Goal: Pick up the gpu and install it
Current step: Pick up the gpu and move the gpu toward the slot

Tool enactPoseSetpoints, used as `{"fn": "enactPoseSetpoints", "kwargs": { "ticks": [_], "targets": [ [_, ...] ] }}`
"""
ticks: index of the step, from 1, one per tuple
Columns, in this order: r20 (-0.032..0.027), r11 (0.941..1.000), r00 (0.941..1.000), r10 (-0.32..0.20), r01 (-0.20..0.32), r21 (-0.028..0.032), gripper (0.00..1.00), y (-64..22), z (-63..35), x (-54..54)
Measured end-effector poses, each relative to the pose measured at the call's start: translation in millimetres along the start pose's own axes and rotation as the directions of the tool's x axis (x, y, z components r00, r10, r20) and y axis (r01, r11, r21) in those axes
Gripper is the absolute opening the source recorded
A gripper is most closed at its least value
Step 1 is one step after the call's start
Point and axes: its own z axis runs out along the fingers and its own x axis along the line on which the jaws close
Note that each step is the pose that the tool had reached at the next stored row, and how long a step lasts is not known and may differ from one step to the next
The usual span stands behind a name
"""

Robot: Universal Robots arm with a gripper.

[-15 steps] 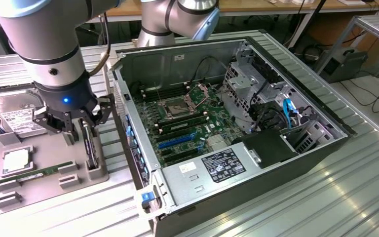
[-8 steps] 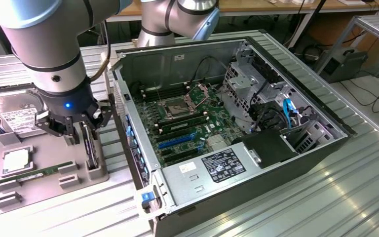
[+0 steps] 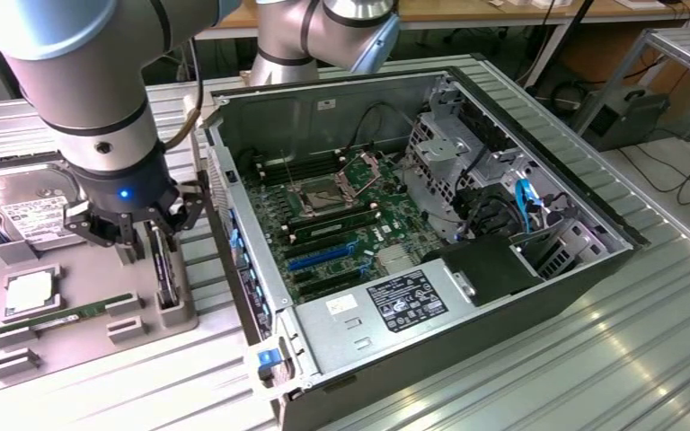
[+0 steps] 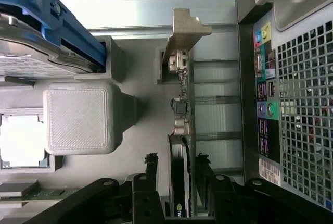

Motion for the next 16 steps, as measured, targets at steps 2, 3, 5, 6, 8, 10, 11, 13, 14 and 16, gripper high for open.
{"fn": "enactPoseSetpoints", "kwargs": {
  "ticks": [2,3,5,6,8,10,11,13,14,16],
  "targets": [
    [0.0001,1.0000,1.0000,0.000,0.000,0.0000,0.42,-0.8,0.0,0.0],
    [0.0002,1.0000,1.0000,0.000,0.000,-0.0001,0.42,-1.0,0.1,-0.1],
    [0.0000,1.0000,1.0000,0.001,-0.001,0.0001,0.42,-1.3,0.2,-0.2],
    [0.0001,1.0000,1.0000,0.001,-0.001,0.0001,0.42,-1.3,0.4,-0.3],
    [0.0004,1.0000,1.0000,0.003,-0.003,0.0000,0.42,-1.4,1.0,-0.6],
    [0.0006,1.0000,1.0000,0.007,-0.007,0.0001,0.41,-1.5,1.6,-0.7],
    [0.0006,1.0000,1.0000,0.008,-0.008,0.0003,0.34,-1.5,1.6,-0.8],
    [0.0005,1.0000,1.0000,0.008,-0.008,0.0003,0.34,-1.5,1.7,-0.9],
    [0.0006,1.0000,1.0000,0.008,-0.008,0.0003,0.27,-1.5,1.8,-0.9],
    [0.0006,1.0000,1.0000,0.008,-0.008,0.0003,0.27,-1.5,1.7,-1.0]
  ]
}}
